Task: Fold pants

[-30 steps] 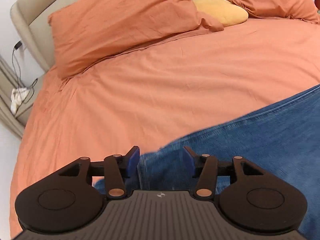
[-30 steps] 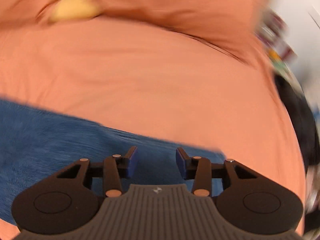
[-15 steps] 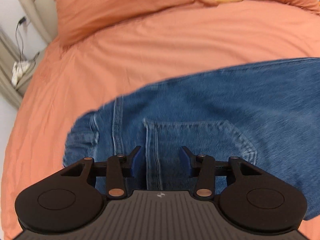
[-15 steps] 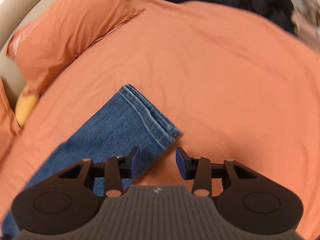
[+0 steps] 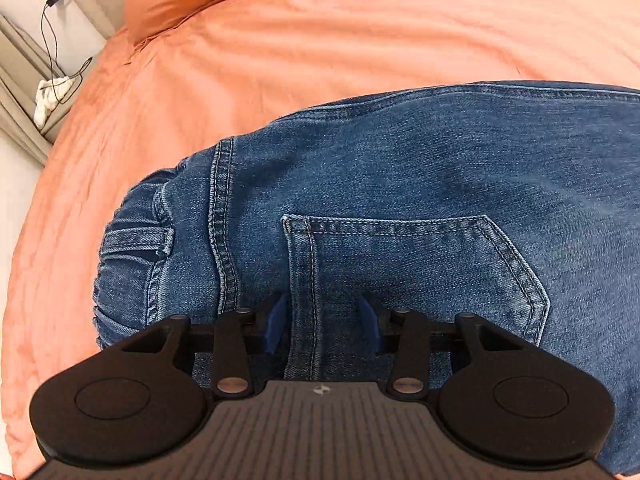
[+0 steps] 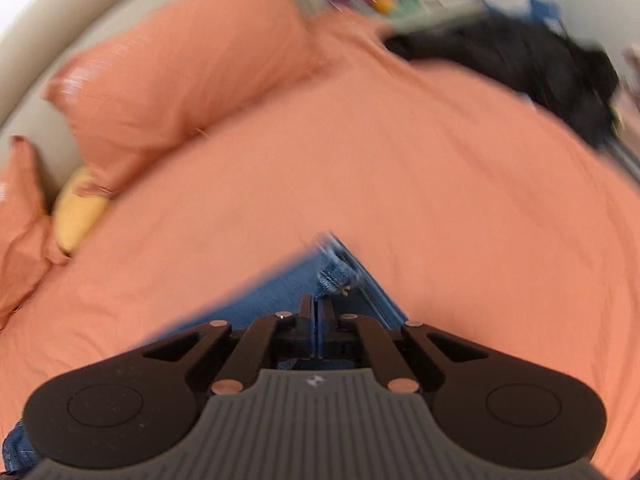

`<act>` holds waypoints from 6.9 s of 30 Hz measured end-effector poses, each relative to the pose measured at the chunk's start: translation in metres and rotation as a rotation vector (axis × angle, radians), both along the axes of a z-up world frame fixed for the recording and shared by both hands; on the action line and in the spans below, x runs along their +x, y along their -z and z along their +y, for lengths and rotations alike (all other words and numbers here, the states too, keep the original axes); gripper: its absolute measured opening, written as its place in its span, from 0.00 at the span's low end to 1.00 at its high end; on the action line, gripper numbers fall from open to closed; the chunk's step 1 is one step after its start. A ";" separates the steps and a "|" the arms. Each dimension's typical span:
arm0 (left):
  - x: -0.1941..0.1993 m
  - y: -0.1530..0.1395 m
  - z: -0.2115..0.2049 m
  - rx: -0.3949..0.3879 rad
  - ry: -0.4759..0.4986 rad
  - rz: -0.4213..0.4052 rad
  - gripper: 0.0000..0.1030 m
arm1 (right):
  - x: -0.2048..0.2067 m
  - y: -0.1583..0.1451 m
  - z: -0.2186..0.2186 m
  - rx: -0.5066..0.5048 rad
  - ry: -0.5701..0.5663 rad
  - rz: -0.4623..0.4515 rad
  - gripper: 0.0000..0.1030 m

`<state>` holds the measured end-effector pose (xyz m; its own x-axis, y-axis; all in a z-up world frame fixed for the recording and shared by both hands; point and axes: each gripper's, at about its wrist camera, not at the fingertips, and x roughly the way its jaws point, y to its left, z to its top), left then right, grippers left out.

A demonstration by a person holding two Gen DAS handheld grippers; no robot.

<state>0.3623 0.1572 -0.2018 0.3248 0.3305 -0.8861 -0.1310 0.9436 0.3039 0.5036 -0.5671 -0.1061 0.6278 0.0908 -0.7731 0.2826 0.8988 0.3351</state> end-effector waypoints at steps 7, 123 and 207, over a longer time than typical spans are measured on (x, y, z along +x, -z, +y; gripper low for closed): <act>0.002 0.001 0.007 -0.017 0.002 -0.007 0.48 | 0.003 -0.024 -0.005 -0.010 0.018 -0.101 0.00; -0.078 -0.061 0.170 -0.508 -0.275 -0.338 0.30 | -0.218 0.122 0.578 -0.454 -1.015 -0.220 0.03; 0.149 0.016 -0.411 -0.261 0.610 -0.055 0.14 | -0.027 0.199 -0.057 0.428 0.273 -0.006 0.08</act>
<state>0.5111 -0.2541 -0.2181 0.4330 -0.1503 -0.8888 0.4410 0.8952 0.0635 0.4764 -0.6242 -0.3050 0.6768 0.2306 -0.6991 0.4853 0.5743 0.6593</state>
